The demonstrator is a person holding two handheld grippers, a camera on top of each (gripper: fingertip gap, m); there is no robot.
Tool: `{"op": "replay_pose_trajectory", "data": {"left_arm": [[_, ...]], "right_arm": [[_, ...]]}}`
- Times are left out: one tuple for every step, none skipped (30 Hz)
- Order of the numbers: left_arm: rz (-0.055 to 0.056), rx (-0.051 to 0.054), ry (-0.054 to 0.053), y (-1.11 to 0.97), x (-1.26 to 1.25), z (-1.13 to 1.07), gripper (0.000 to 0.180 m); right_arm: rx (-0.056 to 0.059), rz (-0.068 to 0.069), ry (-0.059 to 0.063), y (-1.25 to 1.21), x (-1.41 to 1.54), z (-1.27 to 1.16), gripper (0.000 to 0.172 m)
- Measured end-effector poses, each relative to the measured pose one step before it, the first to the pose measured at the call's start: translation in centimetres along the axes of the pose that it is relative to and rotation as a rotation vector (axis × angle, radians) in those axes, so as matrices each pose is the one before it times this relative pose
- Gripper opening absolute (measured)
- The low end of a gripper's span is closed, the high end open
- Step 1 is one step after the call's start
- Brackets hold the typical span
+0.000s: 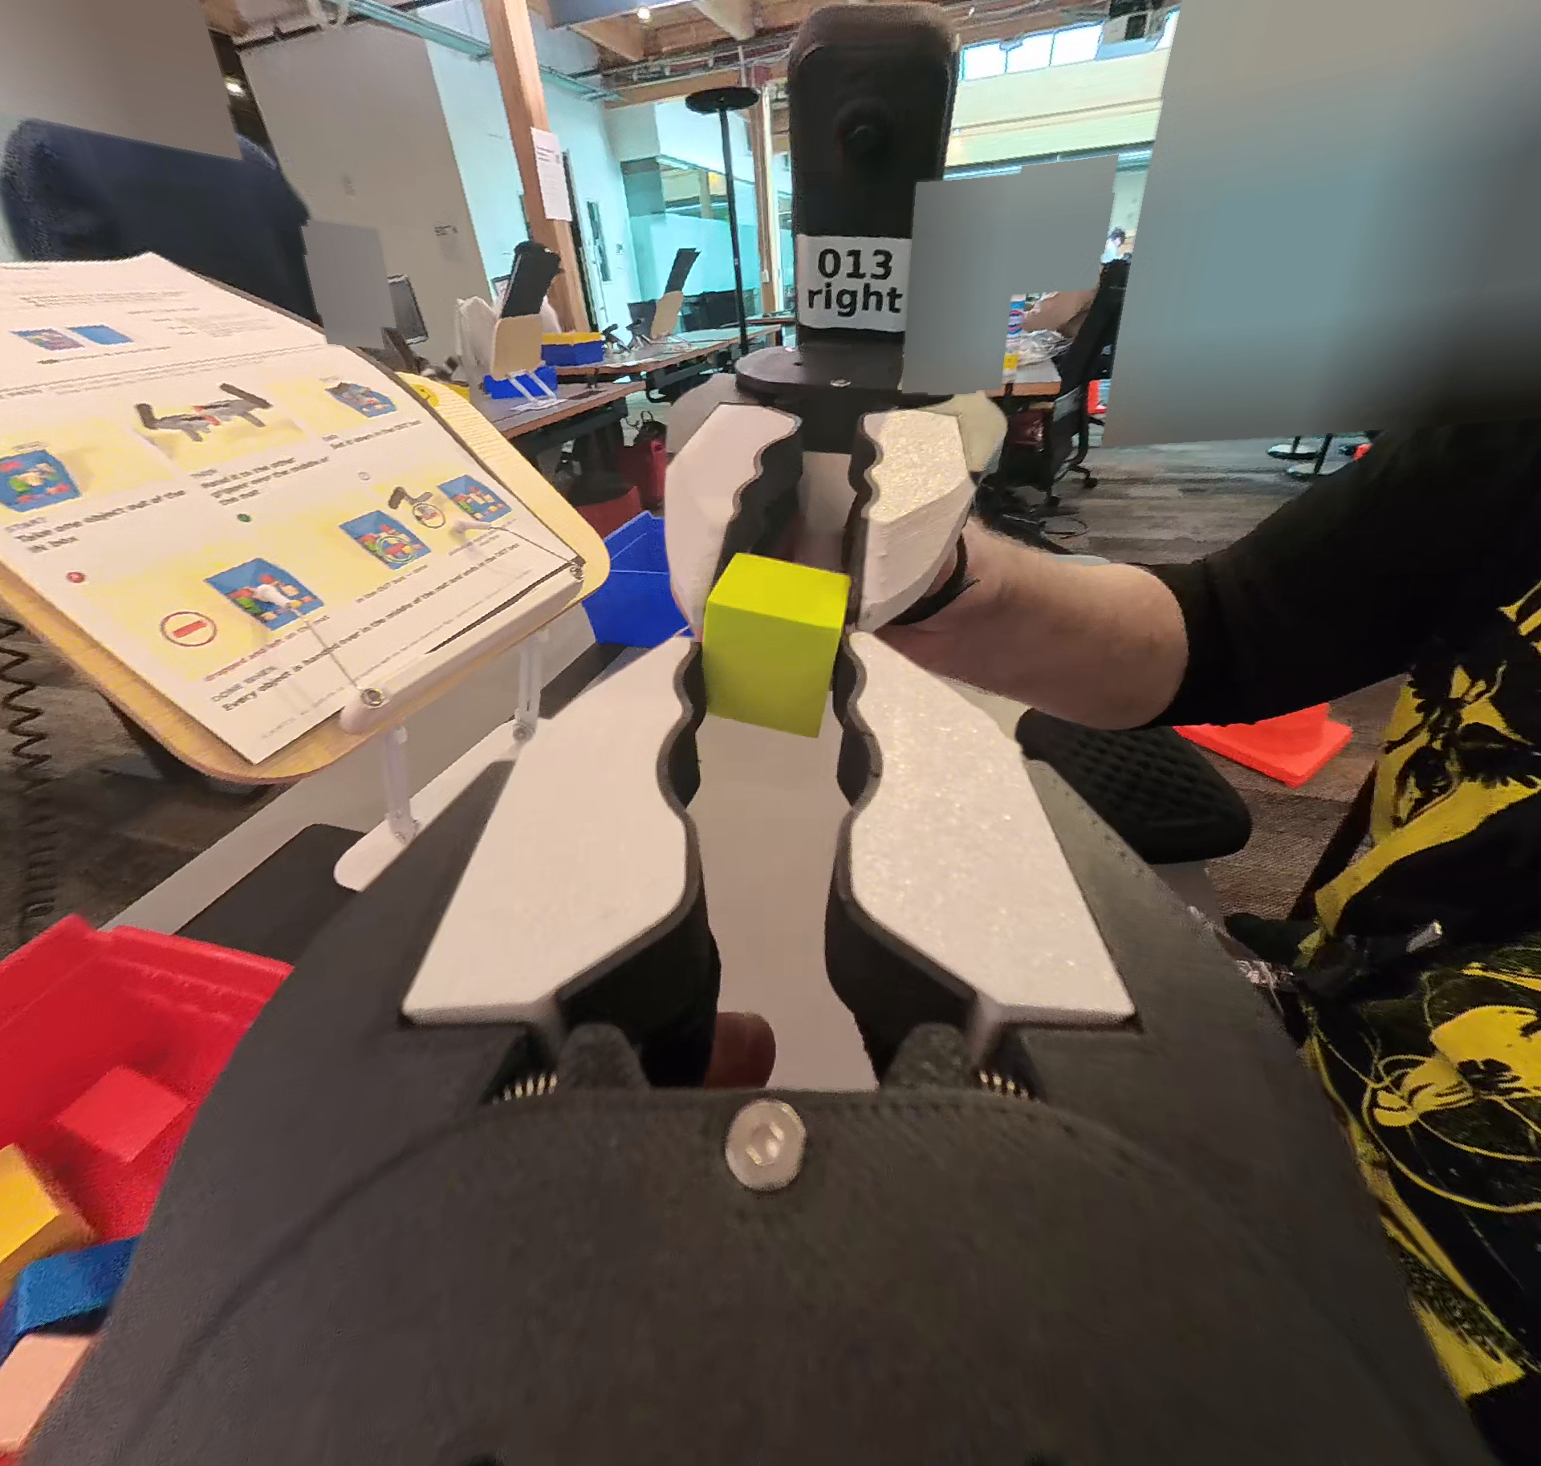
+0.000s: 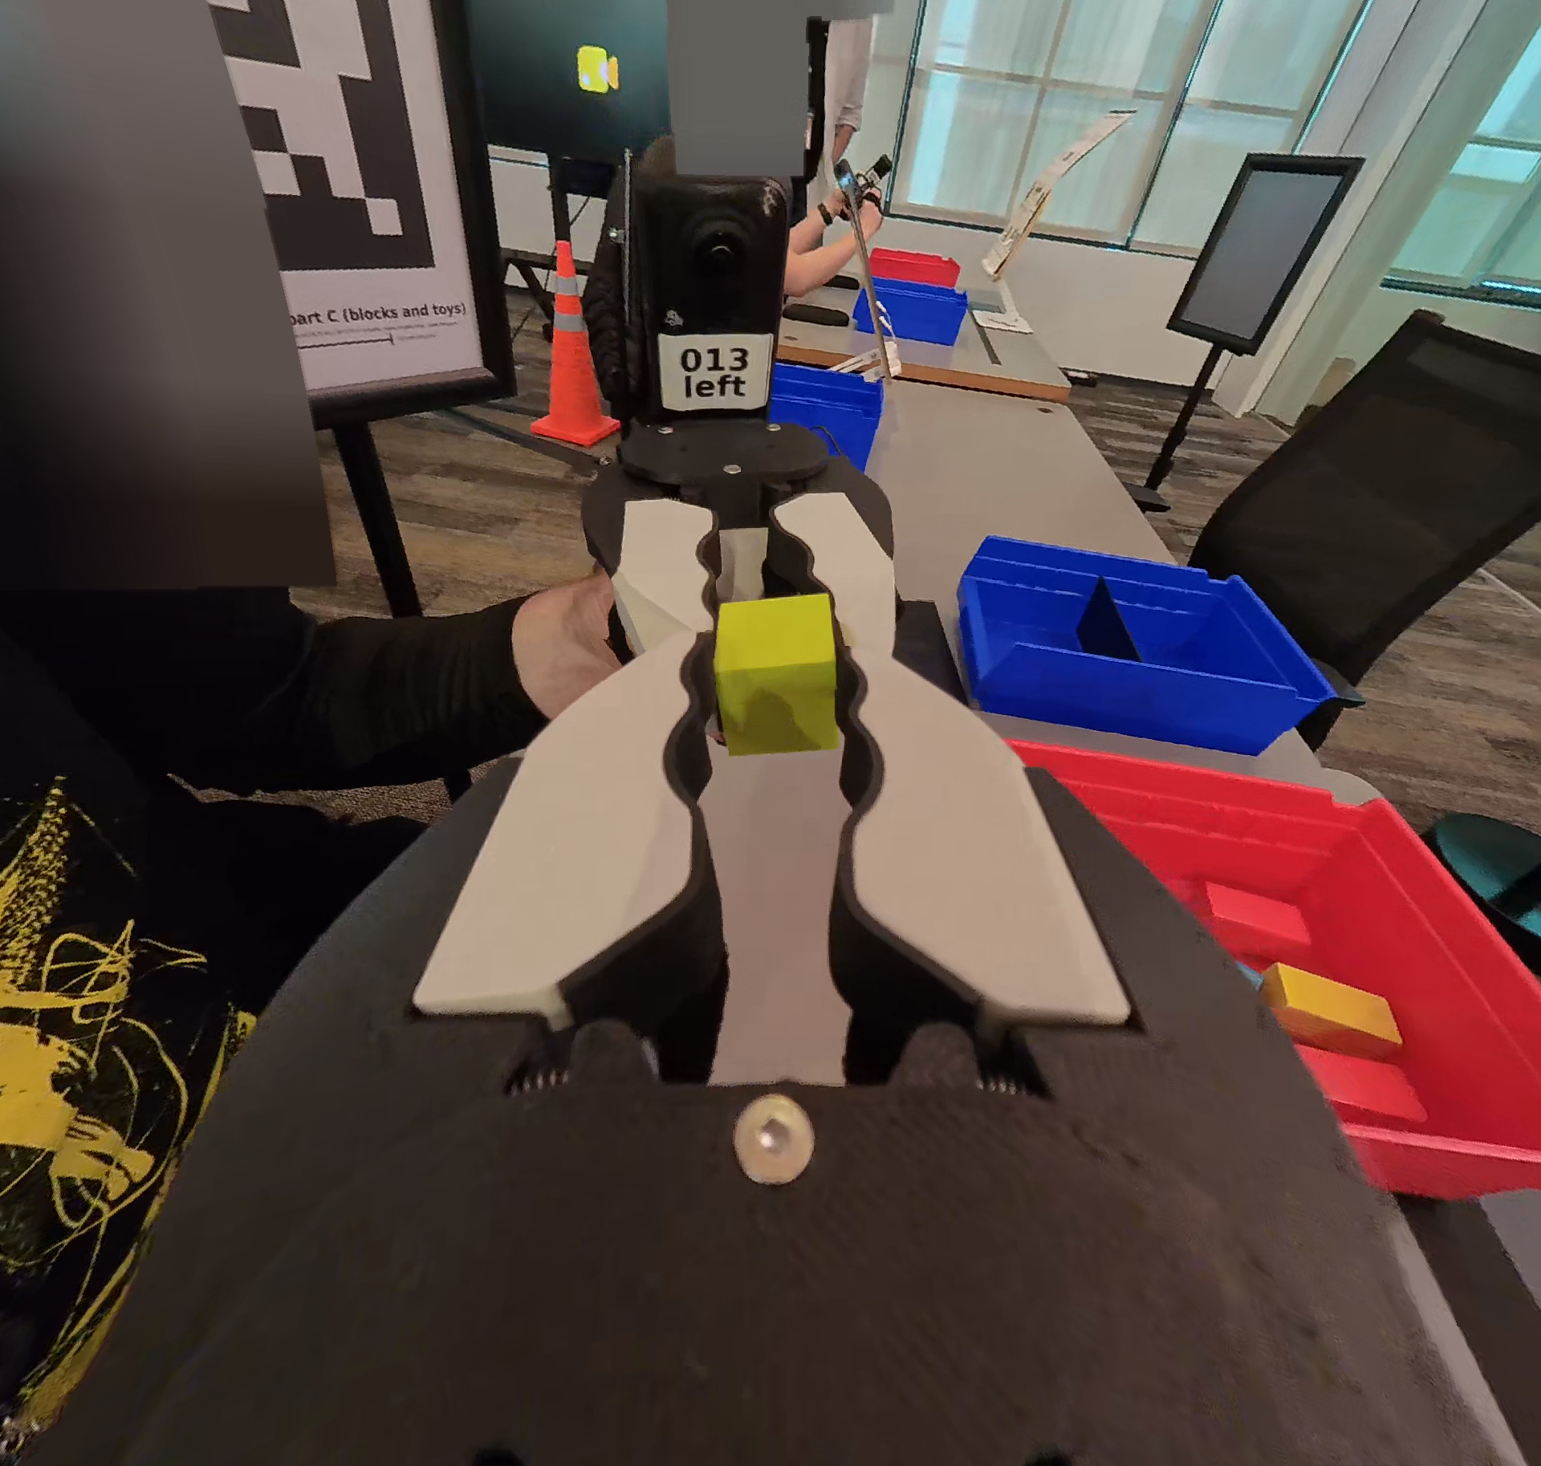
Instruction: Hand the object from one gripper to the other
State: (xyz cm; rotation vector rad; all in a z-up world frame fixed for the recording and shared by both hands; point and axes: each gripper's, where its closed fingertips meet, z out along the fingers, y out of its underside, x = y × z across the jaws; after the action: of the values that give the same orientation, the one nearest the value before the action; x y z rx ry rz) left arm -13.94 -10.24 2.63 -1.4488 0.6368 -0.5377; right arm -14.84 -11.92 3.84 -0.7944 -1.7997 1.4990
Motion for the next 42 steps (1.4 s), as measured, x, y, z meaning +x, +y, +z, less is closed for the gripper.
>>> {"op": "replay_pose_trajectory", "data": {"left_arm": [[-0.007, 0.0023, 0.0075, 0.091, 0.026, 0.181, 0.03], [-0.0067, 0.0004, 0.0063, 0.106, -0.001, 0.202, 0.03], [-0.0068, 0.0011, 0.0087, 0.086, 0.021, 0.171, 0.03], [-0.0067, 0.001, 0.0074, 0.068, -0.007, 0.176, 0.03], [-0.0034, -0.002, 0.0061, 0.094, 0.0, 0.175, 0.03], [-0.0046, 0.0008, 0.0074, 0.027, -0.005, 0.152, 0.029], [-0.0088, 0.0032, 0.0095, -0.054, 0.007, 0.154, 0.029], [-0.0056, 0.0049, 0.0041, -0.097, -0.046, 0.152, 0.029], [0.0003, 0.004, 0.0039, -0.088, -0.033, 0.133, 0.029], [0.0008, 0.0075, 0.0058, -0.154, -0.01, 0.087, 0.029], [-0.0026, 0.0084, 0.0011, -0.175, -0.103, 0.078, 0.029], [-0.0037, 0.0037, 0.0007, -0.113, -0.103, 0.088, 0.029], [0.0016, -0.0014, 0.0056, -0.026, 0.027, 0.118, 0.03], [0.0066, -0.003, -0.0039, 0.004, -0.055, 0.116, 0.03], [0.0083, -0.0088, -0.0155, 0.078, -0.219, 0.086, 0.032], [0.0084, -0.0121, -0.0128, 0.127, -0.201, -0.016, 0.033], [0.0061, -0.0057, -0.0123, 0.051, -0.21, -0.133, 0.033], [0.0041, -0.0042, -0.0148, 0.085, -0.305, -0.23, 0.031], [0.0051, -0.0124, -0.0182, 0.243, -0.37, -0.289, 0.028], [0.0042, -0.0165, -0.0172, 0.35, -0.386, -0.294, 0.025], [0.0004, -0.0125, -0.0173, 0.337, -0.418, -0.299, 0.018], [-0.003, -0.007, -0.0178, 0.292, -0.434, -0.293, 0.012], [-0.0045, -0.0063, -0.0168, 0.344, -0.438, -0.25, 0.007], [-0.0051, -0.0052, -0.0107, 0.361, -0.378, -0.225, 0.003], [-0.0082, -0.0037, -0.0129, 0.353, -0.44, -0.175, 0.0], [-0.0103, -0.0054, -0.0138, 0.362, -0.486, -0.14, 0.0], [-0.0088, -0.0028, -0.013, 0.324, -0.469, -0.11, 0.0], [-0.0085, 0.0003, -0.0096, 0.278, -0.398, -0.059, 0.0], [-0.0097, -0.0003, -0.0046, 0.27, -0.289, 0.004, 0.0], [-0.0073, -0.0058, -0.0034, 0.332, -0.222, 0.076, 0.0], [-0.0025, -0.0113, -0.0076, 0.385, -0.218, 0.129, 0.0], [-0.0019, -0.0138, -0.0087, 0.401, -0.197, 0.164, 0.0], [-0.0021, -0.016, -0.0057, 0.401, -0.13, 0.203, 0.0], [-0.0009, -0.0182, -0.0036, 0.421, -0.074, 0.226, 0.0], [0.001, -0.0178, -0.0042, 0.382, -0.07, 0.209, 0.0], [0.0017, -0.0162, -0.0048, 0.32, -0.059, 0.186, 0.0], [0.0025, -0.014, -0.0042, 0.256, -0.053, 0.14, 0.0], [0.0013, -0.0104, -0.0034, 0.178, -0.048, 0.092, 0.0], [-0.0008, -0.005, -0.0028, 0.115, -0.077, 0.027, 0.0], [-0.0025, -0.0045, -0.0028, 0.116, -0.131, -0.011, 0.0], [-0.0029, -0.0065, -0.0058, 0.179, -0.231, -0.01, 0.0], [-0.0035, -0.0055, -0.0098, 0.18, -0.313, -0.021, 0.0]], "right_arm": [[-0.0004, -0.0013, -0.0002, 0.121, 0.022, -0.172, 0.026], [-0.0006, -0.0047, 0.0036, 0.117, 0.046, -0.173, 0.026], [0.0002, -0.0019, 0.0025, 0.098, 0.027, -0.166, 0.025], [-0.0009, 0.0031, 0.0007, 0.091, 0.048, -0.173, 0.025], [0.0005, 0.0024, 0.0005, 0.075, 0.054, -0.177, 0.025], [0.0065, 0.001, 0.0028, -0.012, 0.052, -0.179, 0.025], [0.0097, 0.0035, 0.0039, -0.074, 0.065, -0.156, 0.025], [0.0078, 0.005, 0.0019, -0.078, 0.08, -0.158, 0.025], [0.007, 0.0024, -0.0019, -0.107, 0.061, -0.174, 0.025], [0.0085, 0.0031, -0.0008, -0.136, 0.076, -0.193, 0.025], [0.0087, 0.0072, 0.0024, -0.128, 0.135, -0.175, 0.025], [0.0059, 0.0082, -0.0003, -0.096, 0.09, -0.18, 0.025], [0.003, 0.0035, 0.0006, -0.085, 0.056, -0.23, 0.025], [0.0027, -0.0016, 0.0083, -0.128, 0.109, -0.372, 0.025], [0.0013, -0.001, 0.0106, -0.176, 0.143, -0.595, 0.025], [-0.0064, -0.001, 0.0181, -0.188, 0.268, -0.923, 0.025], [-0.0158, -0.0054, 0.0416, -0.15, 0.624, -1.32, 0.025], [-0.0238, -0.0074, 0.0599, -0.083, 0.998, -1.769, 0.025], [-0.0365, 0.0012, 0.0643, 0.116, 1.328, -2.14, 0.025], [-0.0481, 0.0148, 0.0756, 0.421, 1.808, -2.525, 0.024], [-0.0503, 0.021, 0.1015, 0.687, 2.493, -2.837, 0.024], [-0.0587, 0.0219, 0.117, 1.078, 3.088, -2.933, 0.024], [-0.084, 0.0331, 0.1115, 1.727, 3.454, -2.678, 0.024], [-0.0957, 0.0434, 0.1078, 2.188, 3.724, -2.244, 0.025], [-0.079, 0.0414, 0.1177, 2.264, 4.05, -1.744, 0.025], [-0.0812, 0.0517, 0.096, 2.527, 3.934, -0.997, 0.024], [-0.0984, 0.0699, 0.0522, 2.791, 3.401, -0.155, 0.024], [-0.0783, 0.0678, 0.0383, 2.407, 3.07, 0.454, 0.024], [-0.0569, 0.0578, 0.0404, 1.97, 2.87, 0.884, 0.024], [-0.0711, 0.0556, 0.0127, 1.955, 2.222, 1.319, 0.024], [-0.0684, 0.0508, -0.0158, 1.651, 1.546, 1.615, 0.024], [-0.051, 0.0382, -0.0035, 1.183, 1.427, 1.694, 0.024], [-0.0573, 0.0228, 0.0219, 1.07, 1.496, 1.704, 0.024], [-0.0629, 0.0151, 0.0219, 0.991, 1.288, 1.747, 0.024], [-0.0551, 0.0164, 0.0163, 0.744, 1.088, 1.703, 0.024], [-0.0433, 0.0145, 0.021, 0.508, 1.075, 1.544, 0.025], [-0.0395, 0.0163, 0.015, 0.407, 0.912, 1.365, 0.025], [-0.037, 0.0181, 0.005, 0.335, 0.658, 1.175, 0.025], [-0.0342, 0.0118, 0.0113, 0.288, 0.613, 0.965, 0.025], [-0.0348, 0.0079, 0.0097, 0.274, 0.487, 0.859, 0.025], [-0.0289, 0.0076, 0.0009, 0.177, 0.305, 0.771, 0.025], [-0.013, 0.0043, 0.0055, -0.053, 0.305, 0.625, 0.025]]}}
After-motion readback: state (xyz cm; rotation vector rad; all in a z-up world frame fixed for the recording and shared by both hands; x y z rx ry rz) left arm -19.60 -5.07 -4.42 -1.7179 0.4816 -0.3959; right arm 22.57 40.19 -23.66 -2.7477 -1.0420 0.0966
